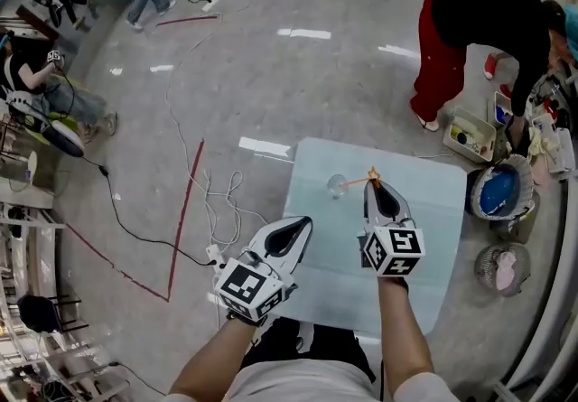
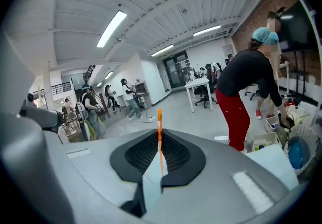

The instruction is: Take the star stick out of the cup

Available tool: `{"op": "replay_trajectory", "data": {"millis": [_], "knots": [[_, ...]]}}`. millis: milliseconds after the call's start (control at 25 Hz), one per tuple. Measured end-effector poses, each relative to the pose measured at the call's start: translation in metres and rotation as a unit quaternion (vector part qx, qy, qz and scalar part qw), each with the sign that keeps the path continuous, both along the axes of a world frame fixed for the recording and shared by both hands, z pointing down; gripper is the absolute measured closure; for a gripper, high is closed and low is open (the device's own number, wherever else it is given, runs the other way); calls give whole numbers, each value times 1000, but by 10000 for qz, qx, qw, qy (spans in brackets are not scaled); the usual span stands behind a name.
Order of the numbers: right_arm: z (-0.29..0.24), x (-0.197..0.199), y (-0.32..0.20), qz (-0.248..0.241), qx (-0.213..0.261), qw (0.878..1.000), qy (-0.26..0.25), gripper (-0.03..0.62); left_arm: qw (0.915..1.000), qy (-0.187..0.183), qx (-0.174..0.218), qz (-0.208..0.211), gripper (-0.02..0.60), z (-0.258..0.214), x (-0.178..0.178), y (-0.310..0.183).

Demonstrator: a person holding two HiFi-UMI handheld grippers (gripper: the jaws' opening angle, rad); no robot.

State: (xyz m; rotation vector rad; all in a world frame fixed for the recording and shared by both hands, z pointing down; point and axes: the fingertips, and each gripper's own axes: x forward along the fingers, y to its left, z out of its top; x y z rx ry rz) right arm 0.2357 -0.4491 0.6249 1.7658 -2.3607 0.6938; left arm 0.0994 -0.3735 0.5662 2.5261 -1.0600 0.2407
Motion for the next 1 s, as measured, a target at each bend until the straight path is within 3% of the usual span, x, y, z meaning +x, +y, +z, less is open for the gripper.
{"op": "replay_trajectory", "data": {"millis": [480, 1000], "knots": [[-89, -27, 38, 13, 511, 9987, 30, 565, 9990, 286, 329, -35, 575, -53, -33, 23], [-174, -72, 134, 127, 982, 9949, 196, 566, 9961, 590, 628, 202, 575, -104, -74, 90]]}}
